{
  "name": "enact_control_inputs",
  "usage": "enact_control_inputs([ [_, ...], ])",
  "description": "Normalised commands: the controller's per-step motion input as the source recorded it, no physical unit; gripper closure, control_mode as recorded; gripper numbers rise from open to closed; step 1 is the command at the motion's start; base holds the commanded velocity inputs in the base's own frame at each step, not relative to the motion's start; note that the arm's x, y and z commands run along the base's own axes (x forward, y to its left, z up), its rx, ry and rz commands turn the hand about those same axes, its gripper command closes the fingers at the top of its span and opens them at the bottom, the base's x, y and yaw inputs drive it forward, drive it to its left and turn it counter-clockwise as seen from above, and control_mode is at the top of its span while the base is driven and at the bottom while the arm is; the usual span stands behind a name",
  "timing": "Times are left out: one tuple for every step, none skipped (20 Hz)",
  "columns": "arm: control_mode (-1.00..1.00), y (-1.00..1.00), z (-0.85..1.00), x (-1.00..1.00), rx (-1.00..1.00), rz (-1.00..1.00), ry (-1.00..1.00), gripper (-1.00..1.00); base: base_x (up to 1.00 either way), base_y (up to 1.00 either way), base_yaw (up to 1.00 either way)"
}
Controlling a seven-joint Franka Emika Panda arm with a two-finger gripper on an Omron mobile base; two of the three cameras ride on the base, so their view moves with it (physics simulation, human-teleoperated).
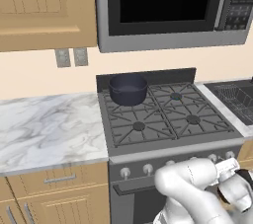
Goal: Turn off the rear right burner of the stove.
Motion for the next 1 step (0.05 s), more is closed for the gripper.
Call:
enact_control_inputs([
  [-1.00,0.00,0.00,0.00,0.30,-0.07,0.11,1.00,0.00,0.00,0.00],
])
